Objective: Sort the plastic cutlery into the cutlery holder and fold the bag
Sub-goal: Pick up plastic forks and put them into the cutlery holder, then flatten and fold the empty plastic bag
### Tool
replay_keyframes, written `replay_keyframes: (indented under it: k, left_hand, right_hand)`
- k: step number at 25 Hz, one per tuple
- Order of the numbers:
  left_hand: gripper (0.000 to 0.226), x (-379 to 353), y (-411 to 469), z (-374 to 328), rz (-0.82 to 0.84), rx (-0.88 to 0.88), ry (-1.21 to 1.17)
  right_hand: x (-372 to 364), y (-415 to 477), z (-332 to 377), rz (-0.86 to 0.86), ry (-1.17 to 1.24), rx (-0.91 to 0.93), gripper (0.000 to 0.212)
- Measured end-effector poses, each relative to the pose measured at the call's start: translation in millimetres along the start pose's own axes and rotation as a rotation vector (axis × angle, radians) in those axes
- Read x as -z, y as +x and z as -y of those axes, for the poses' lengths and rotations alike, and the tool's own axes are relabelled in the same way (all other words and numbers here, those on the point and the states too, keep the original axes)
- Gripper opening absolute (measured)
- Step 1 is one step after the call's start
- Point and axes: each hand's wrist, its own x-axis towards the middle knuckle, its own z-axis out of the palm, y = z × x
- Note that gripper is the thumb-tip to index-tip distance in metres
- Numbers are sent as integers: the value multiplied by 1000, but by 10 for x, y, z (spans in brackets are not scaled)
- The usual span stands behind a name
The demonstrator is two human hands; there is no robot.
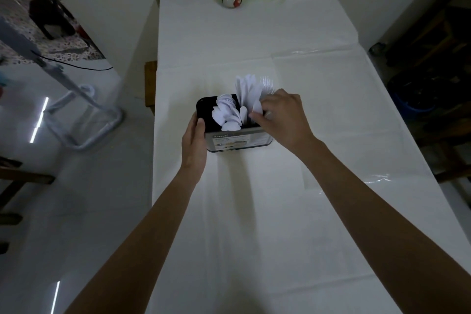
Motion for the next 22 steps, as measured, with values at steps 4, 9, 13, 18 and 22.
replay_keyframes:
  k: [4, 9, 13, 18, 22]
  left_hand:
    - [42, -3, -13, -11, 2, 2, 21]
    - [42, -7, -44, -100, 2, 24, 85]
    - [45, -140, -422, -292, -125, 34, 191]
    - [52, -320, -1274, 96, -144, -347, 564]
    - [65, -715, -1567, 420, 179, -399, 931]
  right_hand:
    - [10, 31, 14, 42, -31, 26, 14]
    - [112, -34, 54, -6, -34, 84, 19]
    - [354, -393, 101, -108, 89, 60, 32]
    - [391, -1270, -196, -51, -153, -60, 51]
    - [429, -1883, -746, 186, -289, -304, 71]
